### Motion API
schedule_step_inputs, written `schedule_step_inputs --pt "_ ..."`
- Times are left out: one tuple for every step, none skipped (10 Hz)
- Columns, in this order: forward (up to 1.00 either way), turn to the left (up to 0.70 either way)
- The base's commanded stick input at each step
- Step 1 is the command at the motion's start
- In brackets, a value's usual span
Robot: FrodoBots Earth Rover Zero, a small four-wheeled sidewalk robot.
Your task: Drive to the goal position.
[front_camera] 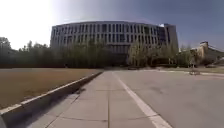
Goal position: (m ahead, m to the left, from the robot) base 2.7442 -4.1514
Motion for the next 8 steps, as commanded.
schedule_step_inputs --pt "0.70 0.00" --pt "0.70 0.00" --pt "0.70 0.00" --pt "0.70 0.00" --pt "0.70 0.00" --pt "0.70 0.00" --pt "0.70 0.00" --pt "0.70 0.00"
